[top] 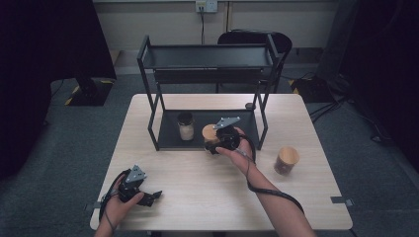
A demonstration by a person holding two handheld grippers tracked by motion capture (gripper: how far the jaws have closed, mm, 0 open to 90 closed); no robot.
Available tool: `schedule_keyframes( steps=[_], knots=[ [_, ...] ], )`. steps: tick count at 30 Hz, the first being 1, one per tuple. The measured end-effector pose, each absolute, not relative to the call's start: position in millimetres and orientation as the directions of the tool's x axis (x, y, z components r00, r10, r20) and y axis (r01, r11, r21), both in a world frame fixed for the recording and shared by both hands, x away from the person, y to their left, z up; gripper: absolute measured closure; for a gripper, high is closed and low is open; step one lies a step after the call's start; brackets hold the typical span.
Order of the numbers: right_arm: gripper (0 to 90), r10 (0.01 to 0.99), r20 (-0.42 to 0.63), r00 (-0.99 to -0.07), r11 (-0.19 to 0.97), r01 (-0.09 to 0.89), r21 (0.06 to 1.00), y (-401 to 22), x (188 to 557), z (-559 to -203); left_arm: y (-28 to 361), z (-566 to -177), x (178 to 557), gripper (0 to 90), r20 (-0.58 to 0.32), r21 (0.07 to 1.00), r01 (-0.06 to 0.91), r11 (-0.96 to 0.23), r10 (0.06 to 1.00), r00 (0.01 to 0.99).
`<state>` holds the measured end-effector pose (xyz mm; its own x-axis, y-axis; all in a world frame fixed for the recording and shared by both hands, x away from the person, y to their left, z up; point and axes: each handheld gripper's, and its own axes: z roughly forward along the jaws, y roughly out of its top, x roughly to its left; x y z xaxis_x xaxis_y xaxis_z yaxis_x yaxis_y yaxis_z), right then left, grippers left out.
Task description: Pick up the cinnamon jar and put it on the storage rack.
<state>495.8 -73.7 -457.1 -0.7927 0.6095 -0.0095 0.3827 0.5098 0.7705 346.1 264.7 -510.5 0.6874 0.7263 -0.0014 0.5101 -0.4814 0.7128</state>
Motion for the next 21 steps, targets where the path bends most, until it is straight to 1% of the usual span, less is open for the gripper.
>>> schedule_keyframes(
  steps=[21],
  knots=[
    [25.1,0.629,-0.010,-0.777,0.501,0.395,0.770,-64,511,-458,265,-510,346,0.2,-0.001,0.713,0.510,-0.482,0.726,0.688]
  ],
)
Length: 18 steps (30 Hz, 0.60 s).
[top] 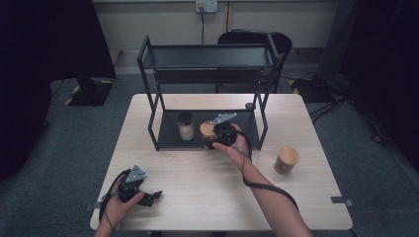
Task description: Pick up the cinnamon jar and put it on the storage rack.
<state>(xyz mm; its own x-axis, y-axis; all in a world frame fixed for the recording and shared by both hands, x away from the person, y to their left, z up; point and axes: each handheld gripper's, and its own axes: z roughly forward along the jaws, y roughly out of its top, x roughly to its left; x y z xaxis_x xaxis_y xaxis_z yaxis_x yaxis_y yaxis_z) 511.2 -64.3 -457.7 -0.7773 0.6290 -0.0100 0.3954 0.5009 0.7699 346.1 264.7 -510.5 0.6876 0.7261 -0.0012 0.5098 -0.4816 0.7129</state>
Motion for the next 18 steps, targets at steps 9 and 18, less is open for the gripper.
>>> schedule_keyframes(
  steps=[9,18],
  knots=[
    [25.0,0.642,-0.020,-0.766,0.497,0.396,0.772,-62.2,515.6,-459.3,264.7,-510.5,346.1,0.2,-0.002,0.713,0.510,-0.481,0.726,0.688],
    [25.0,0.661,-0.011,-0.750,0.480,0.412,0.774,-61.2,520.3,-460.9,264.7,-510.4,346.1,0.2,-0.001,0.713,0.510,-0.482,0.726,0.688]
  ],
)
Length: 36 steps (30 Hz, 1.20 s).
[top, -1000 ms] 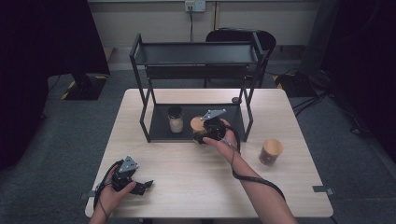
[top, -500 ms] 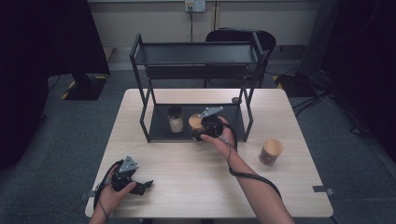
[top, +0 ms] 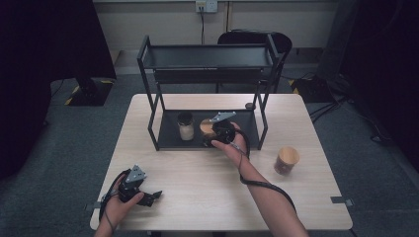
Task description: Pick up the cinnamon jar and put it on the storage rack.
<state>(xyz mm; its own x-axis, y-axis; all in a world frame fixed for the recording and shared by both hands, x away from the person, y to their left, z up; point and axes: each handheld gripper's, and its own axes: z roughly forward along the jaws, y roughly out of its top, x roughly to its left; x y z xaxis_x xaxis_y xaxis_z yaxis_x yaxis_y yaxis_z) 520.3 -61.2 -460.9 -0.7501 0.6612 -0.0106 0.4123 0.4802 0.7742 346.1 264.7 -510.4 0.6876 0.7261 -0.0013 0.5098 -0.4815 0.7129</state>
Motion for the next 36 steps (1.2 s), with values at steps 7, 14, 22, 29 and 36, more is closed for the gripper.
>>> schedule_keyframes(
  steps=[7,14,22,29,36],
  knots=[
    [25.0,0.671,-0.009,-0.741,0.471,0.417,0.777,-58,523,-462,265,-510,346,0.2,-0.001,0.713,0.510,-0.482,0.726,0.688],
    [25.1,0.675,-0.025,-0.737,0.478,0.412,0.776,-56,526,-463,265,-510,346,0.2,-0.002,0.713,0.510,-0.481,0.726,0.687],
    [25.0,0.692,-0.025,-0.722,0.463,0.416,0.783,-56,531,-467,265,-510,346,0.2,-0.001,0.713,0.510,-0.482,0.726,0.688],
    [25.0,0.702,-0.031,-0.712,0.461,0.420,0.782,-55,535,-469,265,-511,346,0.2,-0.003,0.713,0.511,-0.480,0.727,0.687],
    [25.0,0.710,-0.037,-0.703,0.458,0.421,0.783,-54,541,-470,265,-511,346,0.2,-0.003,0.713,0.511,-0.480,0.727,0.687]
  ],
)
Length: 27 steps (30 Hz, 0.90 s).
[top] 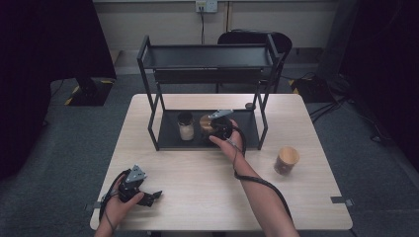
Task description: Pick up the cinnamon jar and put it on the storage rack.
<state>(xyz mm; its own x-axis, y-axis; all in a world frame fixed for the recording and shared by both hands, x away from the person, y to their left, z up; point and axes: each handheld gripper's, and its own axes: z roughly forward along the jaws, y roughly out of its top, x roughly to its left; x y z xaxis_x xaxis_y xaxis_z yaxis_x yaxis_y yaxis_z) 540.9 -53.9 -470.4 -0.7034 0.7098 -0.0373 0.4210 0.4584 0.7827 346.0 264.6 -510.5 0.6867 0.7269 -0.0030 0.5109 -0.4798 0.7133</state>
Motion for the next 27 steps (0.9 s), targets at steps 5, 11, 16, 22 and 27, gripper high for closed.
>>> schedule_keyframes(
  steps=[5,11,16,22,27],
  knots=[
    [25.0,0.711,-0.039,-0.702,0.459,0.421,0.782,-51,543,-473,265,-511,346,0.2,-0.003,0.713,0.511,-0.480,0.727,0.687],
    [25.1,0.711,-0.038,-0.702,0.459,0.422,0.782,-48,546,-476,265,-511,346,0.2,-0.003,0.713,0.511,-0.480,0.727,0.687],
    [25.0,0.714,-0.030,-0.699,0.452,0.428,0.782,-46,547,-477,265,-511,346,0.2,-0.003,0.713,0.511,-0.480,0.727,0.687],
    [25.0,0.719,-0.008,-0.695,0.435,0.441,0.786,-44,549,-479,265,-511,346,0.2,-0.003,0.713,0.511,-0.480,0.727,0.687],
    [25.0,0.724,0.002,-0.690,0.424,0.447,0.788,-43,550,-480,265,-511,346,0.2,-0.003,0.713,0.511,-0.480,0.727,0.687]
  ],
)
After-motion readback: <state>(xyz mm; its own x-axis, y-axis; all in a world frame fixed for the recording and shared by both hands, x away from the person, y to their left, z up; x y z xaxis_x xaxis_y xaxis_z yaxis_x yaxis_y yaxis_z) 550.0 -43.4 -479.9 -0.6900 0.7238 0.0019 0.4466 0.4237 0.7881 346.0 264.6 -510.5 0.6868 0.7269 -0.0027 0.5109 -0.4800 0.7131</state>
